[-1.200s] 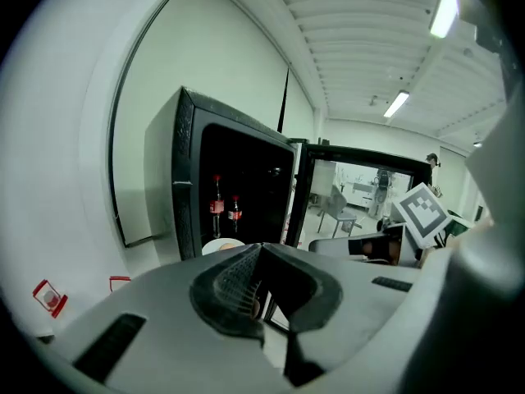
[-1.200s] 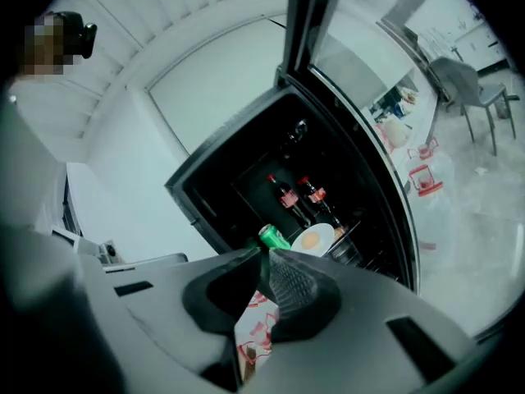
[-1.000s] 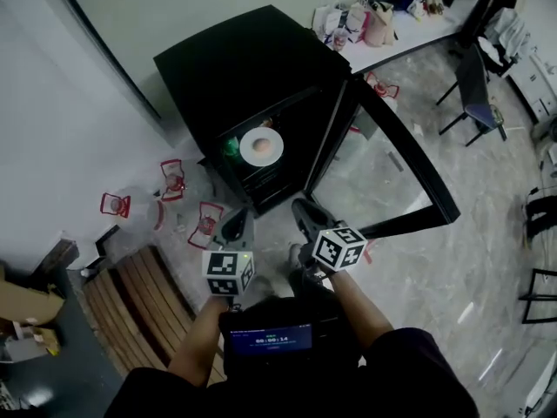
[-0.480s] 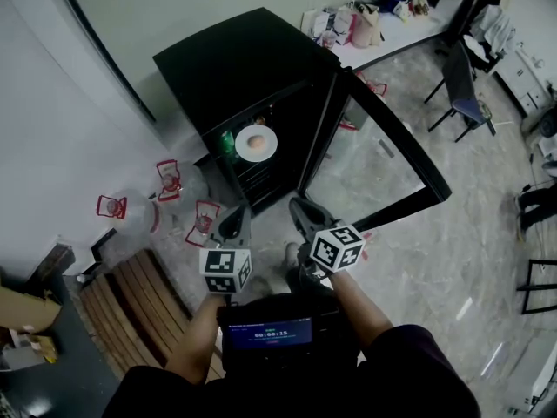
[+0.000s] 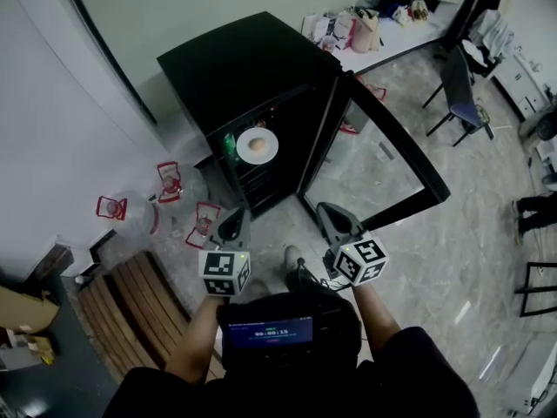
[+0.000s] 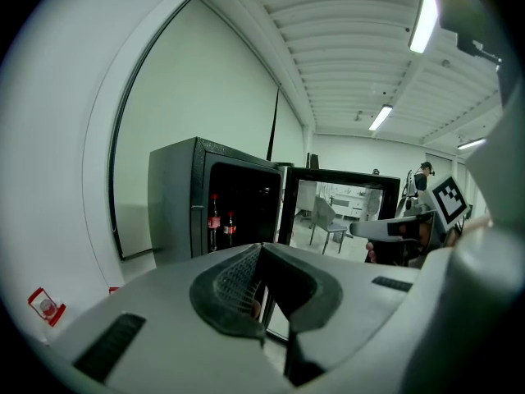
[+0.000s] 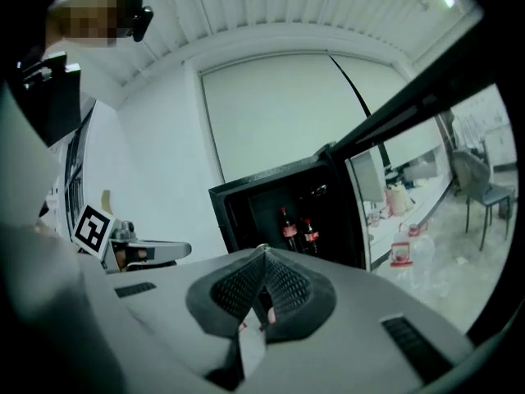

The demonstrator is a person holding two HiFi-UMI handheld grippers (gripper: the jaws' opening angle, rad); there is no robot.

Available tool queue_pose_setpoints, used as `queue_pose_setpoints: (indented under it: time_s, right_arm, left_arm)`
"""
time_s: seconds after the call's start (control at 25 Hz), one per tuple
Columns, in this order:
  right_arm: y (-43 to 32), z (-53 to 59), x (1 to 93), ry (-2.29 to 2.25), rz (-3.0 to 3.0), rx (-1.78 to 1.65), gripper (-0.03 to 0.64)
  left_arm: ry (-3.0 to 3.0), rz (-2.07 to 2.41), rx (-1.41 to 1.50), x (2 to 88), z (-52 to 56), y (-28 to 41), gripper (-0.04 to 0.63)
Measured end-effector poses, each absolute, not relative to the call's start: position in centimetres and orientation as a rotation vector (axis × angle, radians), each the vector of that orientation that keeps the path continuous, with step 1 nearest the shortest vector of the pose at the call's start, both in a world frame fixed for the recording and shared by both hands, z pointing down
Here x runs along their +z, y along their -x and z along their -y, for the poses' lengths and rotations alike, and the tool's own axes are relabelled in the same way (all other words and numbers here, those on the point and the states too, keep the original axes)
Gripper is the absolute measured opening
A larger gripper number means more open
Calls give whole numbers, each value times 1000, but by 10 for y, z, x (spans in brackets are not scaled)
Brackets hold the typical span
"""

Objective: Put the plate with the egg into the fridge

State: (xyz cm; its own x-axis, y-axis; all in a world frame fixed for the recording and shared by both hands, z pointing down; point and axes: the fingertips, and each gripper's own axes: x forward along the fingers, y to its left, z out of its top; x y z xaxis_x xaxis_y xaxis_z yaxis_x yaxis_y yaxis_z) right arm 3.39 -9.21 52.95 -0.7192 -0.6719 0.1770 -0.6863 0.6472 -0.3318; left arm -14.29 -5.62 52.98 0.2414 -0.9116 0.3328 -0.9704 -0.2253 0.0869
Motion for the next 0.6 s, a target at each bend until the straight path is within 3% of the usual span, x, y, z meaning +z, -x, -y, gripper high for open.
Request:
queue_pose_setpoints:
  time_s: [0.28, 0.6]
  right_arm:
    - [-129, 82, 468, -1445, 2717, 241, 6]
    - [-240, 70, 422, -1720, 2518, -34, 6]
  left_arm:
    - [-2305, 1731, 286, 513, 57, 134, 8]
    - [-2448, 1634, 264, 485, 53, 72, 8]
